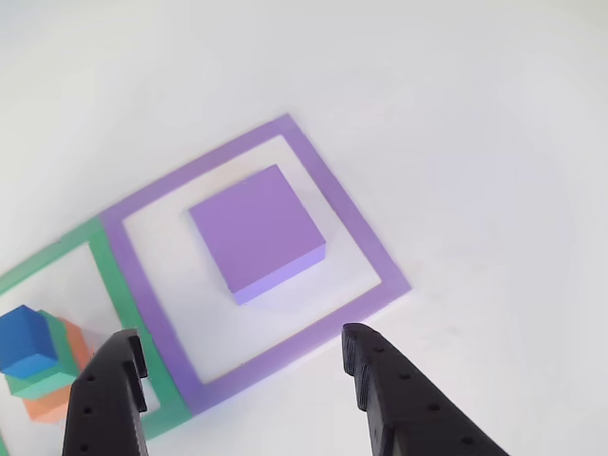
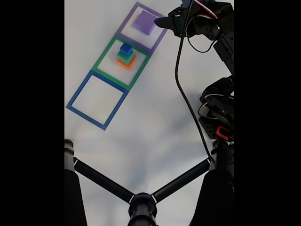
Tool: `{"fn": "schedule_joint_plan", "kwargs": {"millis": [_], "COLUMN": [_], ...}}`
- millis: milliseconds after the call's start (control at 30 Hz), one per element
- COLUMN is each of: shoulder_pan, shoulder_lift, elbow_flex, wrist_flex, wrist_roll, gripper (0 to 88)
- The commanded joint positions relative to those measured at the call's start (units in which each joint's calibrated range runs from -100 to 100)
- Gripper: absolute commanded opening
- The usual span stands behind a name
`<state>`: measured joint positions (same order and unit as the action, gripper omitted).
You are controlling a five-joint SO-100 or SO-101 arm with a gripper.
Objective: Tower of hanoi
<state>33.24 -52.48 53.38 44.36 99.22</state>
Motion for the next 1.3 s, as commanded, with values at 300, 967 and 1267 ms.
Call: {"fn": "schedule_joint_plan", "kwargs": {"millis": [300,967,1267], "shoulder_pan": [4.5,5.1,4.2], "shoulder_lift": [19.4,42.1,51.5], "elbow_flex": [15.5,13.1,11.1], "wrist_flex": [-41.2,-65.6,-75.2], "wrist_roll": [0.8,0.8,0.8], "gripper": [26.8,40.3,39.7]}}
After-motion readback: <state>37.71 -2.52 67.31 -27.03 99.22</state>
